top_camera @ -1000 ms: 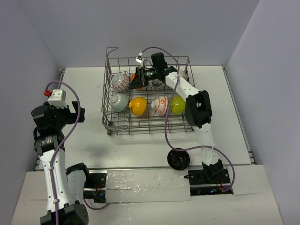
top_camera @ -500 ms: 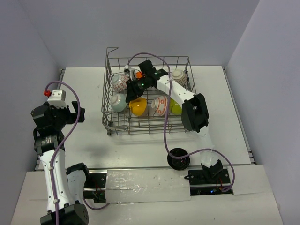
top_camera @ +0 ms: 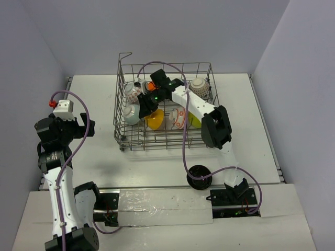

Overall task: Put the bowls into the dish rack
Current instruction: Move the bowl to the dish rack.

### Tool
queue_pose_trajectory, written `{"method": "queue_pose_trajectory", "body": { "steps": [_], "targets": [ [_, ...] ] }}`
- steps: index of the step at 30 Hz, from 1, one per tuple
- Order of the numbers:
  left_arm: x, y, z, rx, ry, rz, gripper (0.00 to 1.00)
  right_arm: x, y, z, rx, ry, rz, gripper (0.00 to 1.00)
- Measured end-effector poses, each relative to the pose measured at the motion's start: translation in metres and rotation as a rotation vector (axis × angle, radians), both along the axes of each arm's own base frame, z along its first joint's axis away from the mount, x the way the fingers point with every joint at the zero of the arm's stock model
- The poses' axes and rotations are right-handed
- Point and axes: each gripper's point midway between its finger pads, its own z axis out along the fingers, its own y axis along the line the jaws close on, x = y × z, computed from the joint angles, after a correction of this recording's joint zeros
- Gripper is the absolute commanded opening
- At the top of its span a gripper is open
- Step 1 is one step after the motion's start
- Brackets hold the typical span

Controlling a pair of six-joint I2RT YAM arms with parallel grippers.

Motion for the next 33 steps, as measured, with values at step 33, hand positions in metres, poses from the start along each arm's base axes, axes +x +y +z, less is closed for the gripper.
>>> {"method": "queue_pose_trajectory", "body": {
  "steps": [33],
  "targets": [
    [0.0, 0.0, 0.0, 0.0, 0.0, 0.001, 0.99, -0.016, 0.025, -0.025, -0.076, -0.045, 0.054, 0.41]
  ]
}}
